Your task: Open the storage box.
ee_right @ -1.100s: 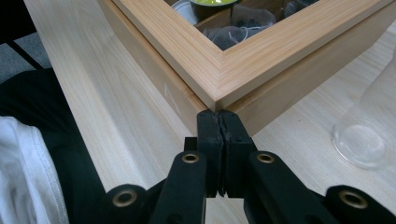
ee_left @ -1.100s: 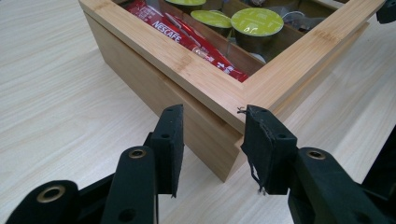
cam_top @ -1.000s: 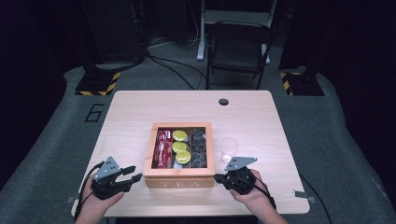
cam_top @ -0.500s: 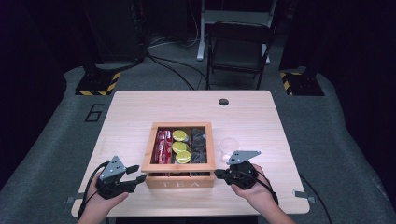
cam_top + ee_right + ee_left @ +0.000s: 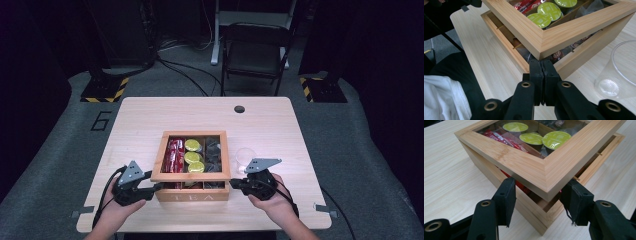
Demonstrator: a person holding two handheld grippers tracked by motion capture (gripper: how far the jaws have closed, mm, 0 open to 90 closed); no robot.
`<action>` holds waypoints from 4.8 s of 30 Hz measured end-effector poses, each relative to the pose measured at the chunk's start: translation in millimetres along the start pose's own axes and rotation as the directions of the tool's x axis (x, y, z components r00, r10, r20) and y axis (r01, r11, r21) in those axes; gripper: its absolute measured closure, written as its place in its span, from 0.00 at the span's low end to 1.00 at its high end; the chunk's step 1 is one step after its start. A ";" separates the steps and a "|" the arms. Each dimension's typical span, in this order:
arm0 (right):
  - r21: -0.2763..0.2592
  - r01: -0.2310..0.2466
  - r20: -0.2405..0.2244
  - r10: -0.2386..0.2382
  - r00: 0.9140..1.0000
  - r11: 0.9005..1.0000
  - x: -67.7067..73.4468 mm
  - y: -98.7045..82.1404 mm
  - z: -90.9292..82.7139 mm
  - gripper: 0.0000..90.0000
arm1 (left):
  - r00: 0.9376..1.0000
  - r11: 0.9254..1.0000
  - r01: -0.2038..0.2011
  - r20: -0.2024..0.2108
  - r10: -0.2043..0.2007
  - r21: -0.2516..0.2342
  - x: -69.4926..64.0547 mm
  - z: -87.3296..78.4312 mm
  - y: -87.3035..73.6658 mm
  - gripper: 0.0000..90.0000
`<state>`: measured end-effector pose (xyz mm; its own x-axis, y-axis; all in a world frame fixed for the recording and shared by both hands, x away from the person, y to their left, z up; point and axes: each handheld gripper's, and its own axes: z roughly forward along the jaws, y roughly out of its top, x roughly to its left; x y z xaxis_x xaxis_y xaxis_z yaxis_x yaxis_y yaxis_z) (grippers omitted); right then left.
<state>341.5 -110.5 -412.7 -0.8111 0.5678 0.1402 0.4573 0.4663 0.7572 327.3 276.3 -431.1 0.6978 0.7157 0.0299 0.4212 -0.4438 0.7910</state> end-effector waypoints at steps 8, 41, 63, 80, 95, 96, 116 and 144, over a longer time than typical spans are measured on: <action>-0.030 -0.003 -0.004 0.003 1.000 1.000 -1.7 4.9 -4.3 0.98 | 0.999 0.999 0.020 -0.035 -0.021 -0.043 2.0 -7.0 6.6 0.51; -0.093 0.144 0.178 -0.126 0.976 0.985 3.6 33.7 -3.5 0.54 | 0.999 0.998 -0.018 -0.035 0.016 -0.055 11.0 -22.4 37.2 0.50; -0.112 0.164 0.193 -0.140 0.971 0.980 1.3 56.6 -5.1 0.54 | 0.998 0.997 -0.048 -0.045 0.045 -0.063 17.9 -28.0 60.4 0.51; -0.156 0.144 0.193 -0.113 0.975 0.977 -10.6 79.6 -11.7 0.56 | 0.997 0.992 -0.054 -0.069 0.047 -0.114 30.2 -26.0 79.5 0.51; -0.157 0.148 0.207 -0.114 0.972 0.977 -15.4 92.9 -13.3 0.56 | 0.996 0.995 -0.014 -0.085 0.005 -0.103 53.5 7.0 78.6 0.50; -0.159 0.152 0.207 -0.118 0.971 0.976 -16.0 93.6 -13.3 0.56 | 0.996 0.995 -0.013 -0.084 0.004 -0.104 55.2 8.8 78.7 0.51; -0.181 0.143 0.207 -0.104 0.973 0.973 -24.0 100.8 -11.8 0.56 | 0.992 0.988 -0.019 -0.128 0.000 -0.151 64.9 21.7 82.7 0.60; -0.229 0.084 0.236 -0.028 0.971 0.970 -55.6 91.9 15.6 0.55 | 0.992 0.981 0.040 -0.112 -0.062 -0.190 77.9 27.1 87.3 0.63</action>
<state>434.4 -88.6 -360.9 -0.7148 0.6984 -0.0358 0.2923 0.3449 0.8920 434.1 278.6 -376.3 0.6011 0.7977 0.0494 0.3310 -0.3048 0.8930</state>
